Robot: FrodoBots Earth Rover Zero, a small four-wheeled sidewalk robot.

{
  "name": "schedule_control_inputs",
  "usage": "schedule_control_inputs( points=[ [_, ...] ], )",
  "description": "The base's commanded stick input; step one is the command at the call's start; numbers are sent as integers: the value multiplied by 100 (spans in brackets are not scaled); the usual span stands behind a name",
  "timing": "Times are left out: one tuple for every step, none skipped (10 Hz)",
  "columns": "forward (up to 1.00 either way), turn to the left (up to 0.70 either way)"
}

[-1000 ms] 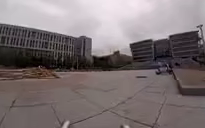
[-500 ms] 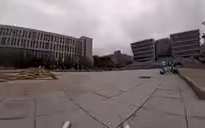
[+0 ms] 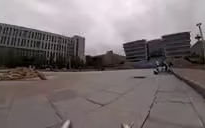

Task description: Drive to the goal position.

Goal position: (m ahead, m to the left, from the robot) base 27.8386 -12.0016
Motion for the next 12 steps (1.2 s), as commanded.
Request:
schedule_control_inputs(
  points=[
    [100,-39],
    [100,-39],
    [100,-39],
    [100,-39],
    [100,-14],
    [100,0],
    [100,0],
    [100,0],
    [100,0],
    [100,0],
    [100,0],
    [100,0]
  ],
)
